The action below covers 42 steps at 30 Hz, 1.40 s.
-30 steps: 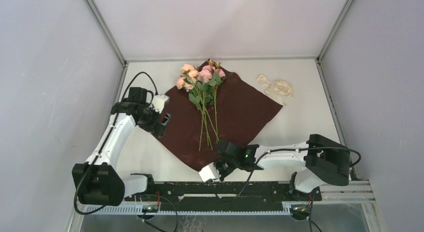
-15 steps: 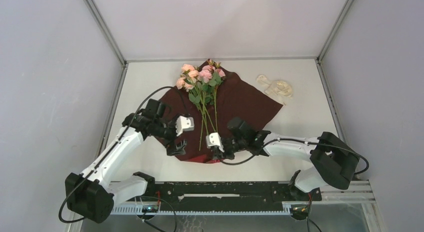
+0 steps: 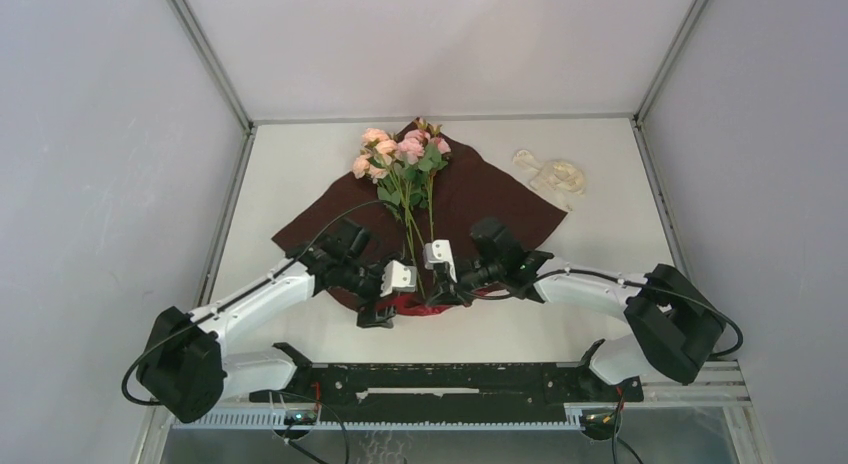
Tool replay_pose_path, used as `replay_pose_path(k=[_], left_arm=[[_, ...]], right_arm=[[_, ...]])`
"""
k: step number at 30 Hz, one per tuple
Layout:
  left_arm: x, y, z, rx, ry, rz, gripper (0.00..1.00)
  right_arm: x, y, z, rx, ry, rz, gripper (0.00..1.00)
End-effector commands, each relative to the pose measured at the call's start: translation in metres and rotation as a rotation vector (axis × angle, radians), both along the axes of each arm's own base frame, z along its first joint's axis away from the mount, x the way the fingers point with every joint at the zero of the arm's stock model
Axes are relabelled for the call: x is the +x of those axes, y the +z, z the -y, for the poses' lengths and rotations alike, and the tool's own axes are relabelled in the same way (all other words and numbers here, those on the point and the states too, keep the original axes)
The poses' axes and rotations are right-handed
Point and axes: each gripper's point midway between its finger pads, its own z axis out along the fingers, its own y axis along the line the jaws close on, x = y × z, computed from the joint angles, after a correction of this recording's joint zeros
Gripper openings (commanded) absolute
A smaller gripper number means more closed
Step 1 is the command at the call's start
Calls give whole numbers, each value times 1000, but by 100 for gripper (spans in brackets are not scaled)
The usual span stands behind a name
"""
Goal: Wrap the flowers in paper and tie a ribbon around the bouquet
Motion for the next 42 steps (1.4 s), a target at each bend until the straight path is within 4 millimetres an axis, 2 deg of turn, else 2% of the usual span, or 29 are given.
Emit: replay_pose_path(k=[1, 3, 6, 8, 9, 10, 11, 17, 19, 22, 27, 32, 35, 39, 42], left_arm=[[20, 12, 20, -56, 58, 19, 93], [14, 13, 23, -71, 55, -23, 80], [1, 15, 25, -96, 36, -85, 52], [-8, 16, 26, -110, 25, -128, 32], [-11, 16, 26, -112, 30, -148, 18], [-12, 17, 25, -109, 44, -159, 7], [-11, 16, 24, -97, 67, -167, 1], [8, 2, 6, 20, 216, -135, 0], [14, -1, 4, 43, 254, -142, 0], [19, -2, 4, 60, 291, -169, 0], [24, 0, -1, 60, 335, -185, 0], [31, 11, -5, -5, 383, -214, 0], [35, 11, -8, -5, 420, -235, 0], [40, 11, -11, -13, 466, -281, 0], [42, 11, -13, -23, 488, -306, 0]], right_arm=[[0, 33, -6, 111, 33, 48, 0], [2, 36, -4, 114, 26, 52, 0], [3, 37, -1, 111, 23, 53, 0], [2, 36, 0, 107, 26, 48, 0], [1, 36, 0, 107, 26, 45, 0], [1, 36, 1, 106, 24, 40, 6], [3, 39, 2, 108, 13, 34, 15], [13, 50, 24, 88, -113, -141, 77], [15, 46, 26, 70, -158, -179, 83], [15, 39, 25, 63, -216, -268, 85], [13, 13, 23, -16, -313, -413, 87], [-2, -3, 14, -28, -264, -403, 88], [-11, -8, 7, -25, -207, -394, 88], [-5, -16, 2, -6, -220, -384, 87], [4, -30, 0, -24, -275, -396, 83]])
